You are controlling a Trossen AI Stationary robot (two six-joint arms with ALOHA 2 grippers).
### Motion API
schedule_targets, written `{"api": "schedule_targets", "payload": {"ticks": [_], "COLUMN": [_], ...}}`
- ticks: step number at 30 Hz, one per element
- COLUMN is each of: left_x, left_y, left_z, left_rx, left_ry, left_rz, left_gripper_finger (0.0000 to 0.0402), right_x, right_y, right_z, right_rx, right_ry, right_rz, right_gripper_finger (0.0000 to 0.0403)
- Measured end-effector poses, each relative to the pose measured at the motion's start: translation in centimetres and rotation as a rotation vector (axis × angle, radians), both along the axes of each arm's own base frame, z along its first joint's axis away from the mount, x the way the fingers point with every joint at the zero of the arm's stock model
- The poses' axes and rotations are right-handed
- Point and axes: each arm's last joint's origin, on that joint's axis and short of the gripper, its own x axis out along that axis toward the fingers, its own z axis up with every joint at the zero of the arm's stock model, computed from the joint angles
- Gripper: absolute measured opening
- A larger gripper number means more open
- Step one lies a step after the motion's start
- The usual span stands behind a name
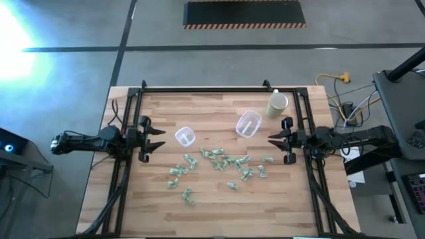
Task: Pick and place items into bin
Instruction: Put the stevia packet into the right transparent bin
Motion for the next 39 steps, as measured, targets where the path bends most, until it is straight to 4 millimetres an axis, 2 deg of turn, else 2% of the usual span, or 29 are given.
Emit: {"api": "schedule_targets", "payload": {"ticks": [9,13,27,31,35,39], "left_x": [0.0,0.2,1.9,2.5,3.4,4.1], "left_y": [0.1,-0.2,-0.6,-0.8,-1.2,-1.6], "left_z": [0.1,-0.1,0.8,1.2,1.7,2.0], "left_rx": [-0.036,-0.055,0.015,0.015,0.017,0.041], "left_ry": [-0.009,0.018,0.13,0.17,0.213,0.253], "left_rz": [0.021,-0.077,-0.189,-0.214,-0.237,-0.264], "left_gripper_finger": [0.0187,0.0187,0.0187,0.0187,0.0187,0.0187], "right_x": [0.4,1.0,6.0,7.1,7.2,7.1], "right_y": [0.0,0.1,0.5,0.6,1.0,1.7], "right_z": [1.0,2.3,4.7,4.9,3.5,2.4], "right_rx": [-0.022,-0.026,-0.072,-0.001,0.103,0.17], "right_ry": [0.031,0.09,0.365,0.546,0.798,0.939], "right_rz": [-0.003,-0.002,-0.008,-0.011,-0.032,-0.113], "right_gripper_finger": [0.0057,0.0057,0.0057,0.0057,0.0057,0.0057]}}
